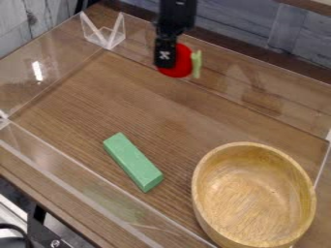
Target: Move the red fruit to the right
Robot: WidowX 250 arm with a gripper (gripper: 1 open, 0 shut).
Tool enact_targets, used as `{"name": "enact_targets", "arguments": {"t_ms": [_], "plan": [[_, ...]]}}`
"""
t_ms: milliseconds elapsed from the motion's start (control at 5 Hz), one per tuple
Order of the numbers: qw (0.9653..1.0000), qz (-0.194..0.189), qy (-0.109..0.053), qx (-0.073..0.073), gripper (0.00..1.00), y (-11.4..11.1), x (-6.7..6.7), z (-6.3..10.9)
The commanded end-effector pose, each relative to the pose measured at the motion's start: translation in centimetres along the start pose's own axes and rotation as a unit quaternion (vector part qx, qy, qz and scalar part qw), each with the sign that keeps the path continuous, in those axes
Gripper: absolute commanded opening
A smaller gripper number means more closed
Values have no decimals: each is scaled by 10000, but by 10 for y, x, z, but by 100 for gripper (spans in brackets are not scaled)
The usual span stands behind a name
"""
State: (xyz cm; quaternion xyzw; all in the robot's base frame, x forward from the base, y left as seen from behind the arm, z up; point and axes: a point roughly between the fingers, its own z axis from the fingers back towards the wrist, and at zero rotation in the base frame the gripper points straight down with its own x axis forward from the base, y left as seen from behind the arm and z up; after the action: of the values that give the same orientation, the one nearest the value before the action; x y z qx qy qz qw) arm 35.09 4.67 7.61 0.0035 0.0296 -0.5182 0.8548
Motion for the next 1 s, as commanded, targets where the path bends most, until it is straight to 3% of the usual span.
{"name": "enact_targets", "arguments": {"t_ms": [0, 200, 400, 800], "plan": [[9988, 346, -134, 330, 0, 8, 34, 13], [9942, 1011, -152, 320, 0, 4, 39, 20], [9836, 1774, -164, 268, 0, 1, 48, 22], [9690, 2458, -187, 173, 0, -13, 68, 27]]}}
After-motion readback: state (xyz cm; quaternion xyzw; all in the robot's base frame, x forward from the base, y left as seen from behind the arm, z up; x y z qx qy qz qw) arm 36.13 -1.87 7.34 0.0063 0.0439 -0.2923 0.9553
